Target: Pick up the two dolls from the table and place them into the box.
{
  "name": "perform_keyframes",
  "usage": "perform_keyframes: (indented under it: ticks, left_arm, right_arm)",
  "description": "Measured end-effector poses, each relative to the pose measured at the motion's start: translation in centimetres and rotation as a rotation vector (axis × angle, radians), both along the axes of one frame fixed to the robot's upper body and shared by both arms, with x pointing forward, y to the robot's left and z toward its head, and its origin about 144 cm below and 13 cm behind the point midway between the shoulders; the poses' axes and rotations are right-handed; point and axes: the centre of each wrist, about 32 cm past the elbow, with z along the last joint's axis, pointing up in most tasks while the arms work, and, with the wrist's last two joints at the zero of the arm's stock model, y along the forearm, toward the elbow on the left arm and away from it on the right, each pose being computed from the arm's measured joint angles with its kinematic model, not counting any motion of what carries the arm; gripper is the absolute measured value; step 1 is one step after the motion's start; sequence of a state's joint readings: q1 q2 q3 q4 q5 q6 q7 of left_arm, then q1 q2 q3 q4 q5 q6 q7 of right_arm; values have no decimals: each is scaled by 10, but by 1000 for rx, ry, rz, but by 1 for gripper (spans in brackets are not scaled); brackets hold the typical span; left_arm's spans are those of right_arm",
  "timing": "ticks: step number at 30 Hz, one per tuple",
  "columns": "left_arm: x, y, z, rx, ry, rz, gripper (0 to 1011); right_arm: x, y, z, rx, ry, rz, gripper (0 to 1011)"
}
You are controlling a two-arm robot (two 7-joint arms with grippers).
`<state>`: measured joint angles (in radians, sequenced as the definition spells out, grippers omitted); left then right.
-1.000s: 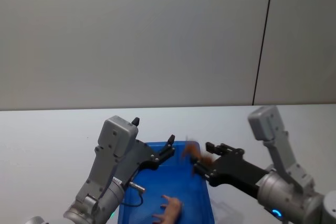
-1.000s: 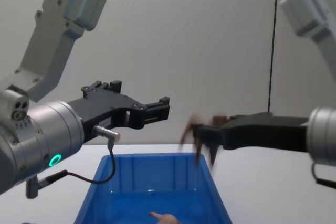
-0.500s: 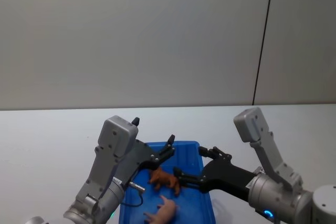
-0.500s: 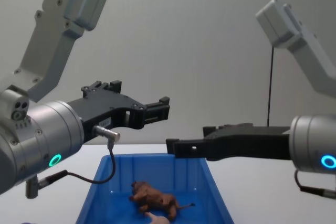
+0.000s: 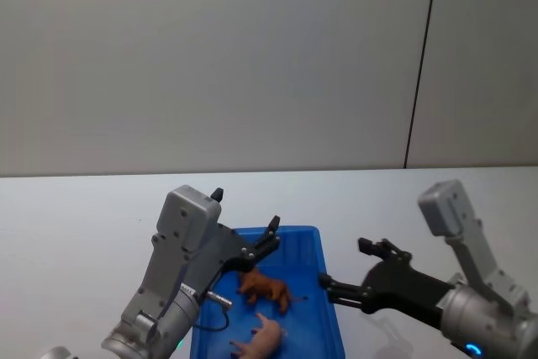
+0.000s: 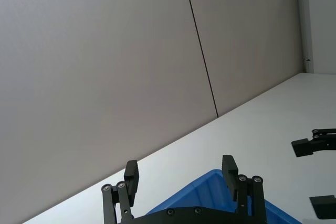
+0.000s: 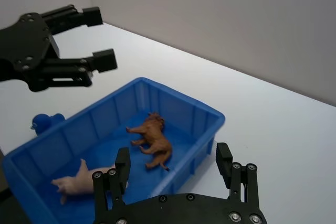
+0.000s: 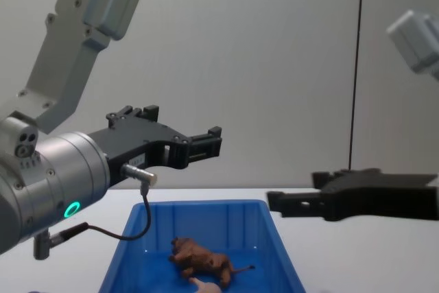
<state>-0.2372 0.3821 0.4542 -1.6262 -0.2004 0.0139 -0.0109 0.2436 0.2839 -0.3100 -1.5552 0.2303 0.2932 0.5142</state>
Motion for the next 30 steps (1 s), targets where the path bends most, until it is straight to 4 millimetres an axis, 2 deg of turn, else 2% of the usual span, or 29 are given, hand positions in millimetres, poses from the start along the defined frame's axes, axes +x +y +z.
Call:
perform_keyframes:
  ticks: [15, 30]
  left_arm:
    - [-3, 1, 0, 10, 7, 16, 1000]
    - [-29, 13, -1, 51, 93, 172, 1000]
  right_arm:
    - [-7, -25, -7, -23, -7, -47, 1001]
    - [-10, -33, -9, -31, -10, -60, 1001]
